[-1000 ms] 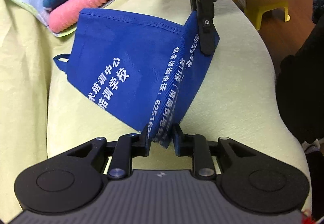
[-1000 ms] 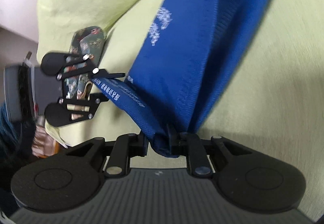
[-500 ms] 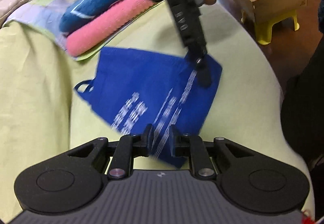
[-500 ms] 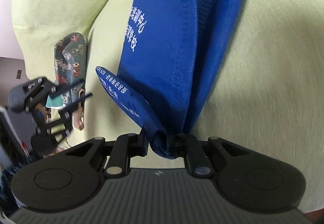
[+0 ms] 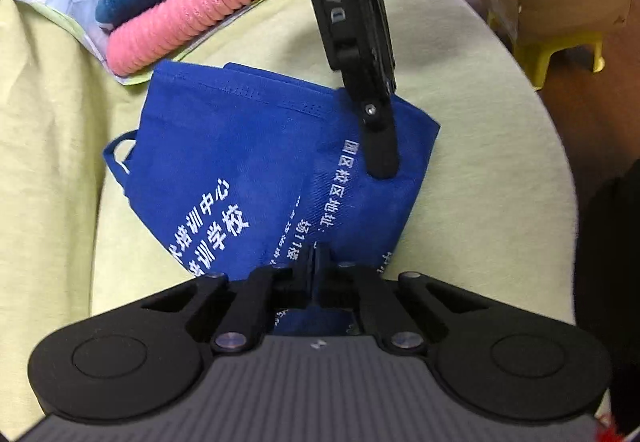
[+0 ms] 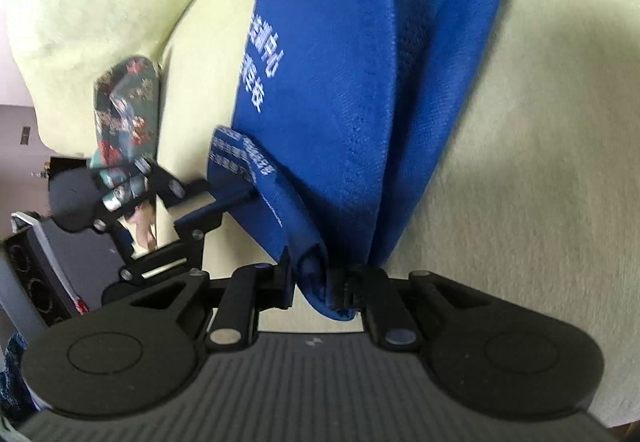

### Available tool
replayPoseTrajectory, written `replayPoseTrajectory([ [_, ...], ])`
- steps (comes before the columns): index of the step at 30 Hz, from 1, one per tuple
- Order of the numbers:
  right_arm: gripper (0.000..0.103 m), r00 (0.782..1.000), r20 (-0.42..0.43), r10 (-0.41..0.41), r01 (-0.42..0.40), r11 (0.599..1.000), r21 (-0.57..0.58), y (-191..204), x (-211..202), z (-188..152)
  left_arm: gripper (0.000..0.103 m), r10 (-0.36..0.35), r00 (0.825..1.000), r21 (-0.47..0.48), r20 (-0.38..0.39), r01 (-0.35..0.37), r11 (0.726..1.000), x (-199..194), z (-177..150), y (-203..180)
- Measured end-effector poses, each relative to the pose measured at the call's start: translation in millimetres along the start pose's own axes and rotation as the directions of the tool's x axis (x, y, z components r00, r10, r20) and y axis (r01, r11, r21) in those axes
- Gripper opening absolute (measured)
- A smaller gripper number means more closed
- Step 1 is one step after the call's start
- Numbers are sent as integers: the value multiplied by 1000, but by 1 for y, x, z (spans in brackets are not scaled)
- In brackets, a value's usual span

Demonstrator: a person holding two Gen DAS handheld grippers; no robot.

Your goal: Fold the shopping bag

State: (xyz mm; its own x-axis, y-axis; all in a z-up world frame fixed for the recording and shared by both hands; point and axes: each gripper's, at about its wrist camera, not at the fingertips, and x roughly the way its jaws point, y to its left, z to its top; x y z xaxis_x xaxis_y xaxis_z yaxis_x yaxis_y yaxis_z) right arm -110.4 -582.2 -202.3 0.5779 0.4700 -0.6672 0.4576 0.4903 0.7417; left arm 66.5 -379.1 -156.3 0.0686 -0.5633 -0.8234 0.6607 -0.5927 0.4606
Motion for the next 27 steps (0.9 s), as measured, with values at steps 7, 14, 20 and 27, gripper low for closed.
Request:
replayPoseTrajectory([
  [7,28,859,485,-166,249,962,-112,35,-20,-74,0,21,1000,-10,-1,-21,1000,0,3,-3],
  [14,25,557,785,-271,699,663,-267,107,1,-137,0,22,1000,1,-2,-22,1000,-1,5,-2],
  [20,12,618,690,-376,707,651,-277,94,29,-102,0,38,999,-16,15,-37,999,-1,3,-3],
  [27,12,618,663,-423,724,635,-269,97,43,-93,0,50,998,-88,45,-46,995,-1,-6,3],
])
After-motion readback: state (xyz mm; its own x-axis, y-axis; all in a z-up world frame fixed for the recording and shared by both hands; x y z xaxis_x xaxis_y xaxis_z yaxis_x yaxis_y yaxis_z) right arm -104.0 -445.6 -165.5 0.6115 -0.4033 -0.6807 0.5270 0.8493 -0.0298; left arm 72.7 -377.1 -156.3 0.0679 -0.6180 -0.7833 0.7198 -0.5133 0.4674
